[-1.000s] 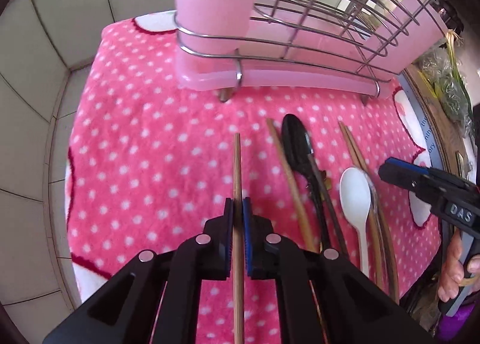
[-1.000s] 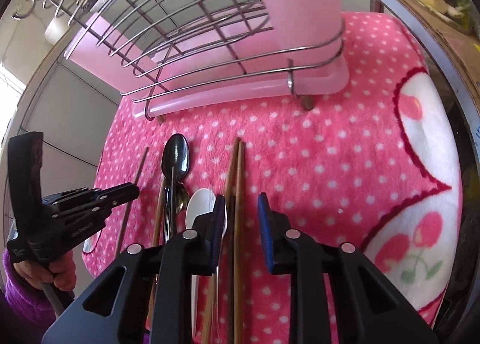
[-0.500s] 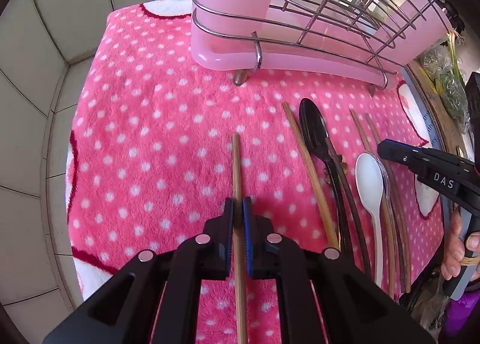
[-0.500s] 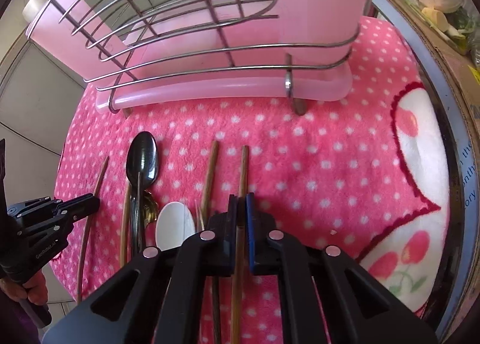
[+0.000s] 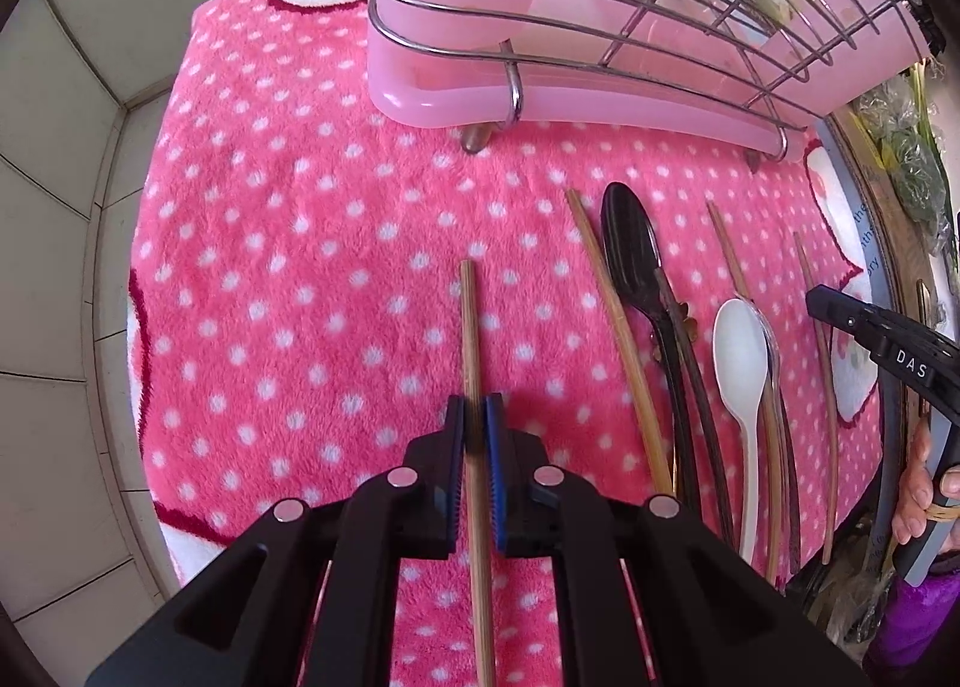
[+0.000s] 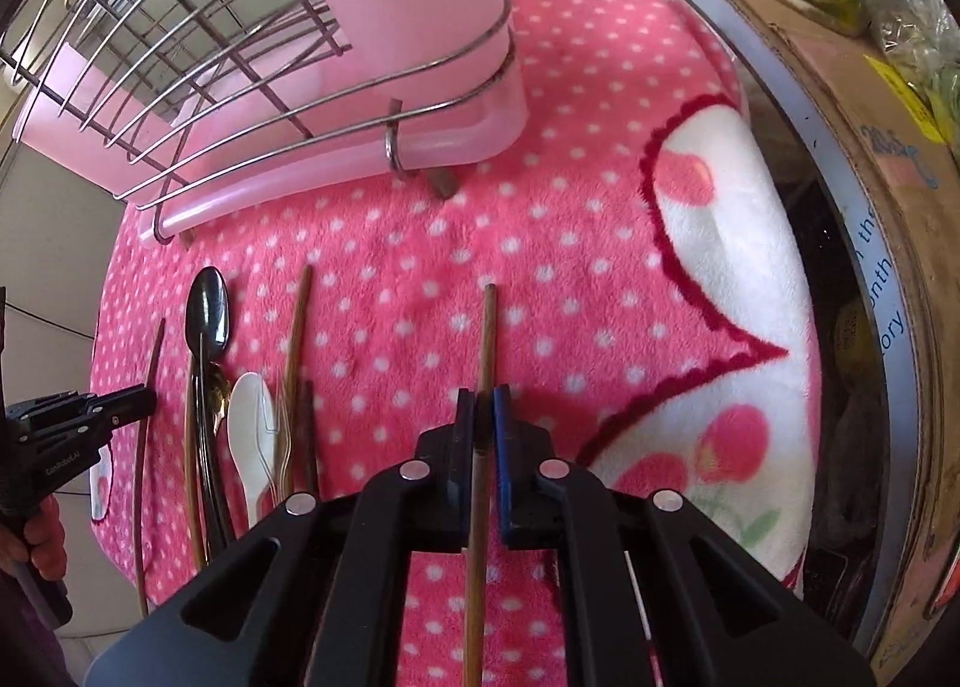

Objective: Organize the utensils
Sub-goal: 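Lift the held chopsticks upright with both tools off the cloth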

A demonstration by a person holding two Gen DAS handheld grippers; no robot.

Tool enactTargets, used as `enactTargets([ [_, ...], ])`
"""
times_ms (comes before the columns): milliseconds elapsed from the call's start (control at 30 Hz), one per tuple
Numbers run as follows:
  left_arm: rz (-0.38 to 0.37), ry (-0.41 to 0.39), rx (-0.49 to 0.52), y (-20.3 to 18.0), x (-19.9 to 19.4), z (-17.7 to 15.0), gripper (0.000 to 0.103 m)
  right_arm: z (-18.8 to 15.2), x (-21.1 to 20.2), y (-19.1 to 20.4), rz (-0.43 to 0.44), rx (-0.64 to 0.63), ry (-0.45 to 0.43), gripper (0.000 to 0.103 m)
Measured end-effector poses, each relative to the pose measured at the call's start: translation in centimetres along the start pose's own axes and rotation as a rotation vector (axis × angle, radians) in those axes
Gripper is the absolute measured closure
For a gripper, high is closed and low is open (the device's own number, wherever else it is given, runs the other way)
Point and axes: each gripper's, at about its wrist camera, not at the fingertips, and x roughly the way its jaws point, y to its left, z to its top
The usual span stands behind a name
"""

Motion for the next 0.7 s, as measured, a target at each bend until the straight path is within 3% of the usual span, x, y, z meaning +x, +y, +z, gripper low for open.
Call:
enactTargets([
  [167, 0.012, 0.048, 0.012, -0.4, 0.4, 0.9, 0.096, 0.4, 0.5, 0.6, -0.005, -0.031, 0.010, 0.095],
  [333, 0.033, 0.023, 0.029, -1.2, 0.5, 1.5, 0.097, 0.0, 0.6, 0.5, 0.034, -0.004, -0.035, 0.096],
  [500, -0.001, -0.048, 0.011, -0.8, -0.6, 0.4, 0.098, -1.1, -1.4, -0.8, 0.110, 0.029, -0.122, 0.097],
  [700, -0.067, -0.212, -0.012, 0.0, -4.8, -1.4, 0.098, -2.5, -6.5, -1.1, 0.150, 0.022, -0.290, 0.097],
])
